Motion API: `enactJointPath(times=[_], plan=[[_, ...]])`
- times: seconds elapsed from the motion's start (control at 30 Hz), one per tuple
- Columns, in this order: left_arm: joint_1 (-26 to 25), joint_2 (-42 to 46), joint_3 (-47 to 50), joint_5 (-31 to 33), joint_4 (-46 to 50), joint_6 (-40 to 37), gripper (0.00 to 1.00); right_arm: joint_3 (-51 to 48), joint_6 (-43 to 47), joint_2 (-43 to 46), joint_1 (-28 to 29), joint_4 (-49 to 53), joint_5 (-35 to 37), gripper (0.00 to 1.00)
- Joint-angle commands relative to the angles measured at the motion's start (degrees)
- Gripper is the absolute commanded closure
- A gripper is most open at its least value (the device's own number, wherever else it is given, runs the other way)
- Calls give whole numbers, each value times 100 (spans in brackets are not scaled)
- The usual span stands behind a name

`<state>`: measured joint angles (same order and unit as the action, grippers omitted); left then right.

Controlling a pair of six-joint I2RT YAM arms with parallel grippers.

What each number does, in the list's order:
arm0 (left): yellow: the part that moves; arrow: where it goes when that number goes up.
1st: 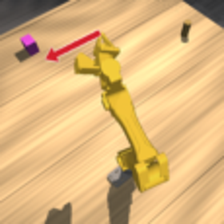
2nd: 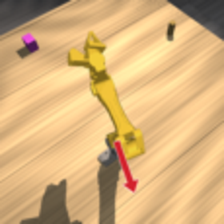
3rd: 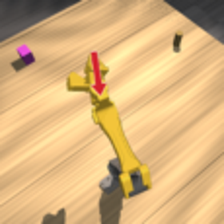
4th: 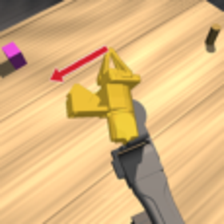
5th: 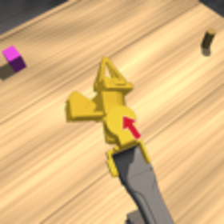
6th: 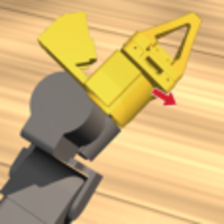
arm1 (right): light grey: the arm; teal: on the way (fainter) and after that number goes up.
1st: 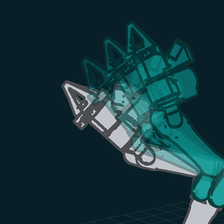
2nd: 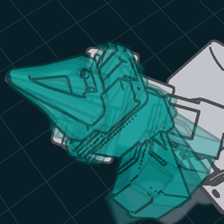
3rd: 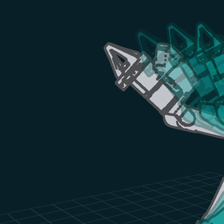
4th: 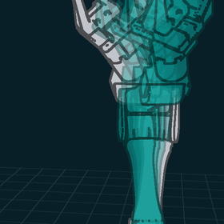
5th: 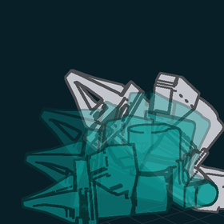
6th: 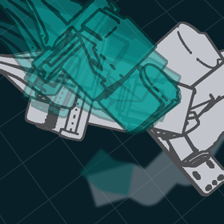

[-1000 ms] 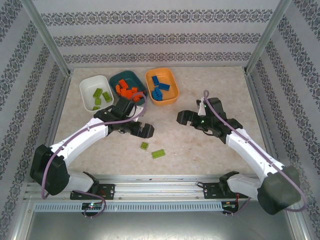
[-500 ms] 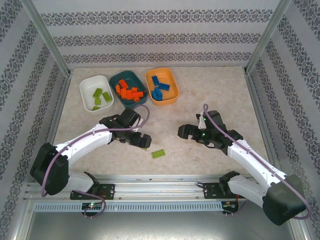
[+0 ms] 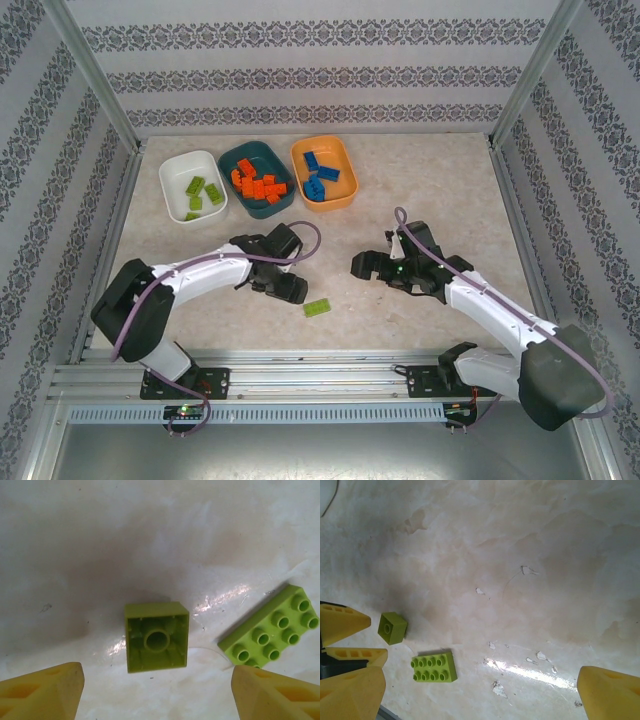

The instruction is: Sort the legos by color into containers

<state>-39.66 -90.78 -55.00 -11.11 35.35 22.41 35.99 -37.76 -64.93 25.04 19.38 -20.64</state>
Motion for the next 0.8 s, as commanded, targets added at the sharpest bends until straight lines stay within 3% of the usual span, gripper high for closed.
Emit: enactJointPath(times=[0.0,0.4,0.77], plan=[[-133,-190,-265,247,-81,77,26,93,-48,-52,66,-149,-45,2],[-270,-622,-385,605,59,122,38,68,-46,-31,71,-129,-23,2],[-305,-801,-304,504,-30,177,52,31,-83,40,89,-111,-10,2]])
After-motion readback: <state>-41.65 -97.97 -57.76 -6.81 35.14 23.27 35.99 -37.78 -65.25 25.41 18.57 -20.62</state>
